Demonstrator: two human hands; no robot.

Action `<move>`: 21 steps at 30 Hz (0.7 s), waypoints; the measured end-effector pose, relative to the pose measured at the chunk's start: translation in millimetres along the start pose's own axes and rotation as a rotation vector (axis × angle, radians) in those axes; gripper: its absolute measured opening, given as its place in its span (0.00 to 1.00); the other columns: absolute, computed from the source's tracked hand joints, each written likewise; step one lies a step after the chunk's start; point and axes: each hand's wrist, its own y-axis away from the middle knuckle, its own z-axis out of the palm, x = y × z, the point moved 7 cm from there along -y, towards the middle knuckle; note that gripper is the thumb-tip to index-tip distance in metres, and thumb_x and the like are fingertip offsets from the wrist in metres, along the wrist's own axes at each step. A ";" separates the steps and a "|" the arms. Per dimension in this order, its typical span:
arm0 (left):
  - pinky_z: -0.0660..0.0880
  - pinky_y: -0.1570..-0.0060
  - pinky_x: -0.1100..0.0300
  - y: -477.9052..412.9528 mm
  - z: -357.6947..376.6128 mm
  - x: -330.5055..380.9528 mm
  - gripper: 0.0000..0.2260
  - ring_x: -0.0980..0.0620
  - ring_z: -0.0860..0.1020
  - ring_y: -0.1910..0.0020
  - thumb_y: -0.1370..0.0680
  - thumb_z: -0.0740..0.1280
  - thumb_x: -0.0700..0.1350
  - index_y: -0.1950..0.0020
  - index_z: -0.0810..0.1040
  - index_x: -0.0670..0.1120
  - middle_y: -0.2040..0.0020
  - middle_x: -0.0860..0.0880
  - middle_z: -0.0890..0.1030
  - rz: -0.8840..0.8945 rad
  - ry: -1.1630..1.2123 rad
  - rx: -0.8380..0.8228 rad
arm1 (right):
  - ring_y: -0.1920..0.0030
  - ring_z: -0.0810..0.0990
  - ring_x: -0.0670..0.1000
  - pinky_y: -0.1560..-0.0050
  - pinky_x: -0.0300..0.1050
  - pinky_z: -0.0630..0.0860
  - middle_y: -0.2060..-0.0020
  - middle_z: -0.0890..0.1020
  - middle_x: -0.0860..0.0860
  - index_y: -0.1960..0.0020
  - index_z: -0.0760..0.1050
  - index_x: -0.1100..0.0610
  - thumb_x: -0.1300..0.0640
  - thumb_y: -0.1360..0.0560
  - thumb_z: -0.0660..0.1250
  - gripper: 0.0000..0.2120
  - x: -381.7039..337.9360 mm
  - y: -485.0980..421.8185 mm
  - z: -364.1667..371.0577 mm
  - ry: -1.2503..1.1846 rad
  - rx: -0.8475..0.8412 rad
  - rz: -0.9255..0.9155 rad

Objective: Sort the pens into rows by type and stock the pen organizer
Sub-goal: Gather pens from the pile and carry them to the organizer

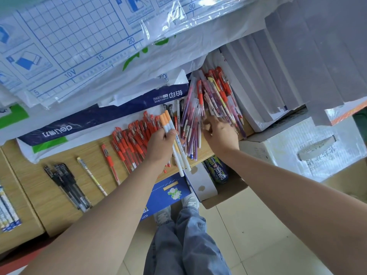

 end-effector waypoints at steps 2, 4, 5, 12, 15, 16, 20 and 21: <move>0.73 0.45 0.37 0.9 1.2 2.0 0.11 0.42 0.77 0.53 0.19 0.59 0.52 0.52 0.76 0.47 0.51 0.38 0.79 0.008 -0.013 -0.010 | 0.57 0.81 0.54 0.61 0.48 0.80 0.49 0.81 0.53 0.33 0.71 0.56 0.56 0.22 0.63 0.18 -2.7 -1.6 4.4 -0.017 -0.011 0.011; 0.73 0.46 0.36 0.2 1.2 1.3 0.18 0.37 0.78 0.52 0.22 0.59 0.57 0.51 0.76 0.43 0.51 0.36 0.80 0.009 -0.020 -0.010 | 0.59 0.80 0.52 0.64 0.45 0.77 0.51 0.81 0.52 0.38 0.74 0.57 0.56 0.22 0.63 0.14 0.9 -3.5 -1.9 -0.035 0.036 0.051; 0.73 0.46 0.36 0.0 0.8 0.9 0.20 0.35 0.79 0.50 0.25 0.58 0.59 0.50 0.76 0.43 0.50 0.35 0.80 -0.004 -0.021 -0.009 | 0.61 0.79 0.51 0.65 0.43 0.76 0.54 0.82 0.52 0.42 0.75 0.57 0.55 0.22 0.63 0.11 2.9 -4.1 -7.1 -0.054 0.069 0.069; 0.78 0.54 0.52 5.1 -5.2 4.5 0.10 0.47 0.80 0.53 0.18 0.59 0.48 0.53 0.77 0.47 0.52 0.43 0.82 -0.127 0.252 0.052 | 0.64 0.78 0.47 0.62 0.42 0.75 0.61 0.81 0.48 0.53 0.76 0.51 0.44 0.23 0.64 0.10 -42.2 20.1 0.9 -0.469 -0.390 -0.073; 0.77 0.57 0.56 12.4 -14.1 11.2 0.11 0.49 0.81 0.56 0.17 0.58 0.48 0.52 0.78 0.47 0.52 0.47 0.83 -0.067 0.266 0.072 | 0.53 0.79 0.47 0.50 0.42 0.75 0.52 0.81 0.50 0.43 0.77 0.52 0.42 0.24 0.64 0.17 -67.4 39.9 16.2 -0.553 -0.618 -0.049; 0.78 0.55 0.55 15.7 -18.2 11.6 0.11 0.48 0.82 0.53 0.17 0.58 0.48 0.50 0.79 0.46 0.50 0.47 0.84 -0.064 0.288 0.069 | 0.55 0.77 0.47 0.52 0.42 0.73 0.53 0.81 0.50 0.41 0.76 0.55 0.42 0.23 0.62 0.19 -76.6 45.5 20.0 -0.528 -0.680 -0.066; 0.75 0.45 0.53 35.0 -47.6 7.9 0.11 0.50 0.79 0.47 0.18 0.59 0.51 0.43 0.77 0.48 0.44 0.49 0.81 -0.102 0.359 0.123 | 0.65 0.71 0.46 0.64 0.36 0.67 0.64 0.75 0.49 0.49 0.73 0.57 0.46 0.19 0.56 0.15 -111.7 61.0 23.6 -0.447 -0.791 -0.132; 0.74 0.45 0.54 41.5 -58.6 5.3 0.12 0.51 0.78 0.46 0.19 0.62 0.52 0.41 0.76 0.47 0.44 0.49 0.80 -0.118 0.377 0.163 | 0.67 0.71 0.45 0.66 0.34 0.67 0.65 0.75 0.48 0.52 0.72 0.56 0.47 0.18 0.55 0.14 -122.4 65.1 23.7 -0.427 -0.797 -0.162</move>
